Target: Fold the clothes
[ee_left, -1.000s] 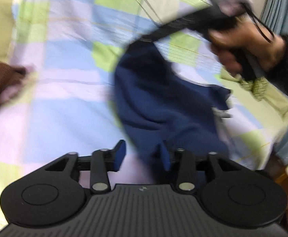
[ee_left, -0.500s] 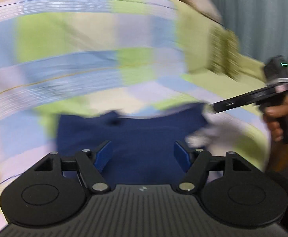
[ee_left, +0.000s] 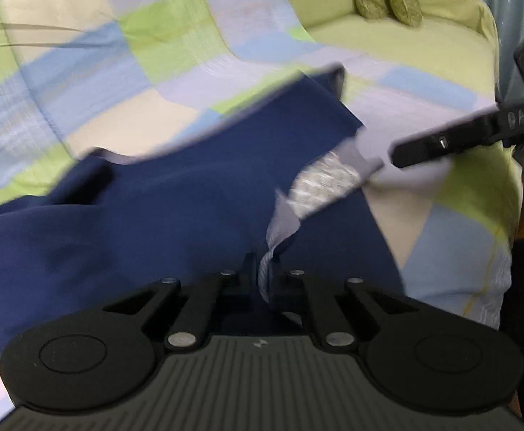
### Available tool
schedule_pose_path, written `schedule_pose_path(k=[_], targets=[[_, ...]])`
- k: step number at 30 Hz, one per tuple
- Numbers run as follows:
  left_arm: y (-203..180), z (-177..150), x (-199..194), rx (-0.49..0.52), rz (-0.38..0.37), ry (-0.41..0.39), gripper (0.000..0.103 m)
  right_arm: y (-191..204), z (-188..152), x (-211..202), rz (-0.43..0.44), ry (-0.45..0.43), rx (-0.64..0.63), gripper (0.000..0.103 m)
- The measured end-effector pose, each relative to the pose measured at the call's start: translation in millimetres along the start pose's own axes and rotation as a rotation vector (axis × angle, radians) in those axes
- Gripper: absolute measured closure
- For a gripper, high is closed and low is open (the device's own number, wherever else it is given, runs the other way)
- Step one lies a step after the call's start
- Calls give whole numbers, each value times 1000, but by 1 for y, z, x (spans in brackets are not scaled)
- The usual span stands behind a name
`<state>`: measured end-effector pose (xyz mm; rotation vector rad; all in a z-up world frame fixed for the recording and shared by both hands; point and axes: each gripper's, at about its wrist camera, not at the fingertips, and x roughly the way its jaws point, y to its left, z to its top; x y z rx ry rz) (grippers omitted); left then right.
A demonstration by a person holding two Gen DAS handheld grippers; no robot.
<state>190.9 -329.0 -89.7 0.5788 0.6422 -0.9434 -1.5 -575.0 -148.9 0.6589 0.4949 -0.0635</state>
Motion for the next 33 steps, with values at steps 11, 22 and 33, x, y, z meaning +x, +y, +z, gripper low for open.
schedule_pose_path(k=[11, 22, 33], targets=[[187, -87, -125, -292, 570, 22, 103, 26, 15, 15, 15, -25, -72, 35], [137, -41, -112, -10, 267, -106, 58, 55, 33, 34, -64, -16, -252, 31], [-22, 81, 36, 756, -281, -225, 55, 42, 36, 11, -76, -15, -463, 27]])
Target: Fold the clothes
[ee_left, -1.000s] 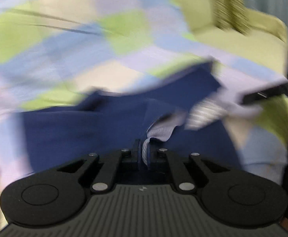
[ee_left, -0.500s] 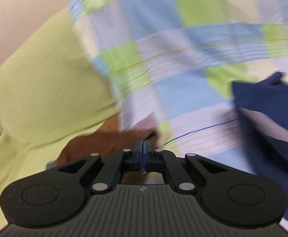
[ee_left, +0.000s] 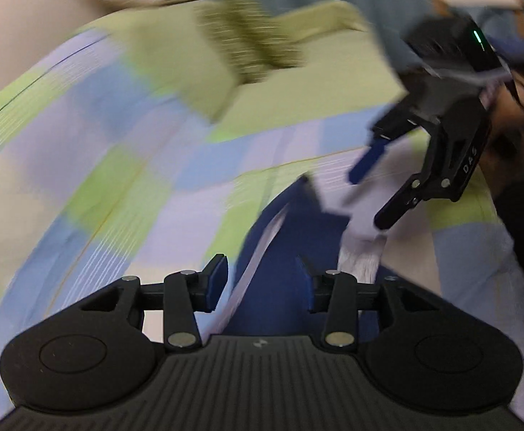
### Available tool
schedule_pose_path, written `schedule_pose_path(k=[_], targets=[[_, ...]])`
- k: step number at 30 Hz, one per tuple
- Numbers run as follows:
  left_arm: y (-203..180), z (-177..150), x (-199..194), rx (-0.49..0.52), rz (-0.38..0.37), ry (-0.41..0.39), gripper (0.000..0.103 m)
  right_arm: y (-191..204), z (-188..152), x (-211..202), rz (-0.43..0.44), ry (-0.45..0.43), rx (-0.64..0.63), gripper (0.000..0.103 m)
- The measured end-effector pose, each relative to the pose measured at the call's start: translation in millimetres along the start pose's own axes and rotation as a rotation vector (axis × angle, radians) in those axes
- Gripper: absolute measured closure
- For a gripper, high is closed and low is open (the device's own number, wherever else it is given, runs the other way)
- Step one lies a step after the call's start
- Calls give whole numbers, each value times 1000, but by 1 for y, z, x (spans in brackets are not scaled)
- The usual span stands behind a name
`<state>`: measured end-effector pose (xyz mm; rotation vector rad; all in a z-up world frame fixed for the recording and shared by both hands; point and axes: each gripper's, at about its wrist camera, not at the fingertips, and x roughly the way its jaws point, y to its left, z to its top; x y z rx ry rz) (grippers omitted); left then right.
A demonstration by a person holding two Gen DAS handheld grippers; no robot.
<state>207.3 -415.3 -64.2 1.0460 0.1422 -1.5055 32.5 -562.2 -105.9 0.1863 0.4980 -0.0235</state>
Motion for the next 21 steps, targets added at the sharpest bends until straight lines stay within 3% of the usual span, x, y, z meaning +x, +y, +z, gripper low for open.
schedule_pose_path(k=[3, 5, 6, 7, 8, 10, 15, 20, 21], targets=[[-10, 14, 44, 208, -73, 21, 55, -14, -3, -2, -20, 10, -67, 24], [-17, 13, 62, 280, -126, 64, 55, -24, -5, -3, -39, 21, -106, 22], [-18, 11, 71, 299, -164, 92, 61, -29, -5, -3, -42, 25, -122, 22], [-17, 9, 78, 306, -204, 129, 98, -33, -4, -2, -44, 29, -142, 22], [-14, 6, 77, 293, -217, 141, 102, -36, -3, 1, -49, 36, -172, 22], [-3, 0, 63, 247, -183, 104, 102, -39, 0, 5, -54, 51, -245, 22], [57, -27, -17, -23, 85, -20, 102, -22, 8, 19, -20, 72, -604, 22], [87, -69, -82, -185, 271, -4, 102, 5, 13, 52, -24, 84, -971, 22], [89, -74, -92, -208, 300, 2, 102, 12, 14, 60, -9, 102, -1037, 28]])
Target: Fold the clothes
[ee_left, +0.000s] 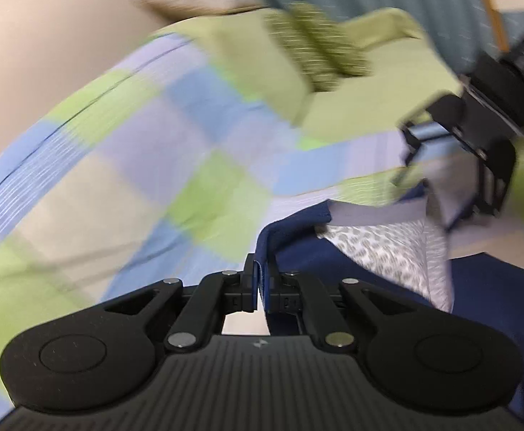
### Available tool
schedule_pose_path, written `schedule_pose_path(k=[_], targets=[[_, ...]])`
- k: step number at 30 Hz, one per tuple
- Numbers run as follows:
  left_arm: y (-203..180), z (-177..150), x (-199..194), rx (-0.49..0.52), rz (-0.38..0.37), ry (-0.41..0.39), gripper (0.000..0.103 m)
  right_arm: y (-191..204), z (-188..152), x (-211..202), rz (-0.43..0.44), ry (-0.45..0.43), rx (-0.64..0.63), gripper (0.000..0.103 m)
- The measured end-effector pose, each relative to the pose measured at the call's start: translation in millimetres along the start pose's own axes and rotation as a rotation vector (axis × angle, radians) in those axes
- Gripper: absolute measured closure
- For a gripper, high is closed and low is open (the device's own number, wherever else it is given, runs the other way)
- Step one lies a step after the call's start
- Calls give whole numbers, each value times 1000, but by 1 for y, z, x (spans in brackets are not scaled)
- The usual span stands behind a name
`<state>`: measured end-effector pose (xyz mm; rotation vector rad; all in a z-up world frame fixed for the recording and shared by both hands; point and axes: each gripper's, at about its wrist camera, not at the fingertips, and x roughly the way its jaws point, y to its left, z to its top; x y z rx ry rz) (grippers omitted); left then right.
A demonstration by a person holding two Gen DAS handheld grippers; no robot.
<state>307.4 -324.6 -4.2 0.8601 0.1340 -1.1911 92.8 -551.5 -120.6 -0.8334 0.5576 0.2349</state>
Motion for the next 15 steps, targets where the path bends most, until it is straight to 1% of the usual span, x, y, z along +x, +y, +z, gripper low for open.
schedule_pose_path(k=[1, 3, 4, 5, 7, 8, 10, 11, 12, 15], targets=[[6, -5, -10, -25, 32, 4, 102, 1, 5, 3, -1, 11, -24, 59], [12, -16, -32, -71, 86, -3, 102, 2, 14, 7, -15, 34, -51, 102], [14, -20, -41, -84, 103, -7, 102, 0, 18, 5, -29, 31, -34, 102], [14, -21, -50, -87, 117, -10, 102, -3, 22, -2, -56, 21, 10, 102], [17, -16, -69, -84, 148, -18, 102, -6, 28, -22, -115, 0, 58, 102], [14, -11, -80, -81, 179, -29, 102, -7, 32, -35, -148, -4, 61, 103], [4, 3, -97, -83, 230, -57, 102, -3, 44, -60, -199, -12, 32, 103], [-3, 16, -114, -87, 279, -85, 102, -1, 54, -79, -236, -25, 5, 103], [-8, 27, -130, -91, 320, -111, 102, 1, 60, -89, -260, -35, -11, 103], [-16, 52, -174, -104, 411, -174, 102, 0, 93, -134, -370, -81, -31, 103]])
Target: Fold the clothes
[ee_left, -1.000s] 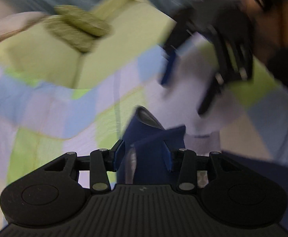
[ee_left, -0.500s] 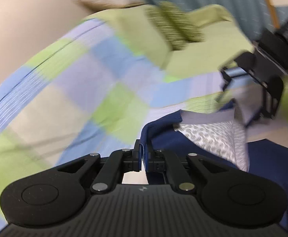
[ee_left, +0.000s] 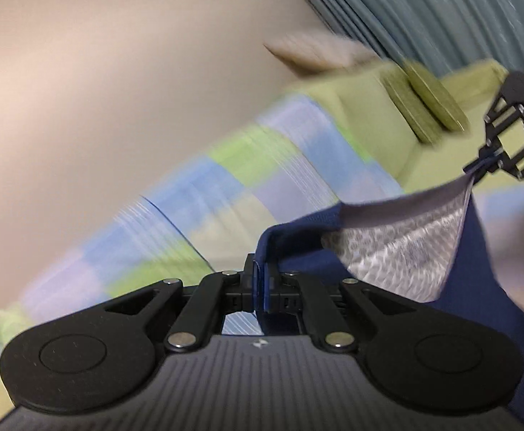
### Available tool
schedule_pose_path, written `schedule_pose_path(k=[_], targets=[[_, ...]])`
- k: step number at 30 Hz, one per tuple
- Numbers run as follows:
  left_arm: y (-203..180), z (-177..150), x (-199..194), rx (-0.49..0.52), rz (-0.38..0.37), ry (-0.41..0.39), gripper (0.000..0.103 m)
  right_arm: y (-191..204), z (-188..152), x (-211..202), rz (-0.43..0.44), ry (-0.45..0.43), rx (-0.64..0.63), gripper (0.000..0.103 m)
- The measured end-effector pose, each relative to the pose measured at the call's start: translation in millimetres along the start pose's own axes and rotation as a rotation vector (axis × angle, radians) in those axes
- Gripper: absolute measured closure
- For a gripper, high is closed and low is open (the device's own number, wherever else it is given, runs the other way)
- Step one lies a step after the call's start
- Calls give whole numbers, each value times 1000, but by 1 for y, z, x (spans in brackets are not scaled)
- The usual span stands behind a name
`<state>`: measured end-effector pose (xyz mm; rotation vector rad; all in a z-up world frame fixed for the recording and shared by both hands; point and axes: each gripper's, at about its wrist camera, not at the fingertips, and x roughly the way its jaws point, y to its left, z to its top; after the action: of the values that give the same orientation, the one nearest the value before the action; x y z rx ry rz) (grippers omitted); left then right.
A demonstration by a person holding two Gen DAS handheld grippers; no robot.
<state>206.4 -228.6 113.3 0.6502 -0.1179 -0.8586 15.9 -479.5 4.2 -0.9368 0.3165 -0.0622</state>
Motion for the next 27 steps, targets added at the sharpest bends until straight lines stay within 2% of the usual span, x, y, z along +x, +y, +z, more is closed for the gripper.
schedule_pose_path(k=[2, 6, 11, 16, 19, 22, 27], targets=[[6, 23, -32, 2, 62, -52, 102, -18, 27, -27, -97, -36, -5, 103], [13, 57, -96, -22, 163, -135, 102, -41, 64, -79, -230, -95, -30, 103], [22, 87, -169, -86, 257, -219, 102, -45, 112, -167, -384, -193, -110, 103], [40, 116, -195, -99, 332, -286, 102, -62, 146, -207, -515, -278, -133, 103], [57, 124, -169, -116, 348, -274, 102, -81, 158, -195, -555, -287, -133, 103], [66, 111, -114, -139, 341, -200, 102, -98, 161, -157, -554, -258, -135, 103], [61, 37, 29, -199, 298, 6, 102, -99, 121, -30, -435, -126, -140, 103]])
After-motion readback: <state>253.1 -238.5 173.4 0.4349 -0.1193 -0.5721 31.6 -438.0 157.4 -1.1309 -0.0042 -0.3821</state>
